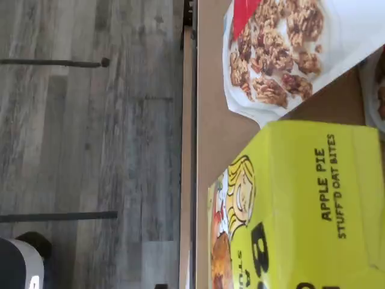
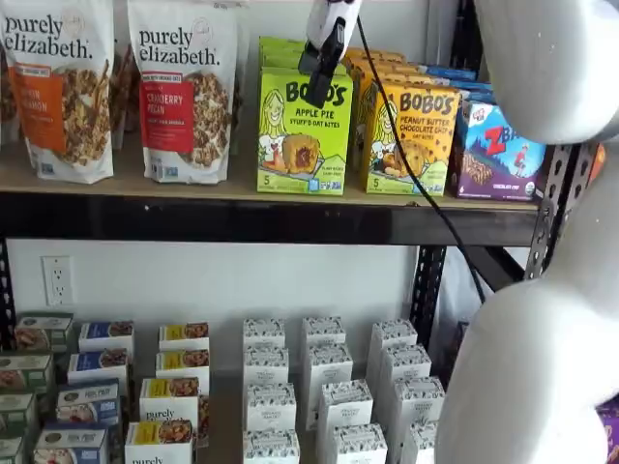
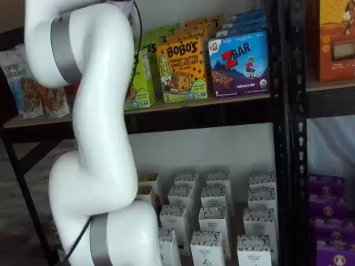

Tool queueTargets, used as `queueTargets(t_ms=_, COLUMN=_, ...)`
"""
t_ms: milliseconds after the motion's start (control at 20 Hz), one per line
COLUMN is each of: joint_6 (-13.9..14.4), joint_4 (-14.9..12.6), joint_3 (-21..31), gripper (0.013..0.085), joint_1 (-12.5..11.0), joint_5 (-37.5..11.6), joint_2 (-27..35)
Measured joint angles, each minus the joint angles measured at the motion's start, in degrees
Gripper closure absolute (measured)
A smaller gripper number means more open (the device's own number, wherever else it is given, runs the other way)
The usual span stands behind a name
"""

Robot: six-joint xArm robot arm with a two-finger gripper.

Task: Pick the green box on the top shelf, the fourth from the left

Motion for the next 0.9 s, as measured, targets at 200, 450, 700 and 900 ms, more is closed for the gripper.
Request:
queueTargets(t_ms=200, joint_6=0.36, joint_4=-0.75, joint_3=-0.52, gripper=0.0130, joint_1=0.42, joint_5=0.31, joint_2=0.42)
queueTargets(t_ms=450, joint_6=0.76, joint_4=-1.72, joint_3=-1.71, gripper=0.0130, joint_1=0.88, joint_5=1.83, joint_2=1.38)
queueTargets(t_ms=700, joint_6=0.81, joint_4=-1.72, joint_3=-1.34, gripper=0.0170, joint_1=0.99, joint_5=1.36, joint_2=1.25)
queueTargets(t_ms=900, joint_6=0.82, joint_4=-1.69, joint_3=-1.22, gripper=0.0250, joint_1=1.02, joint_5=1.27, joint_2=1.20)
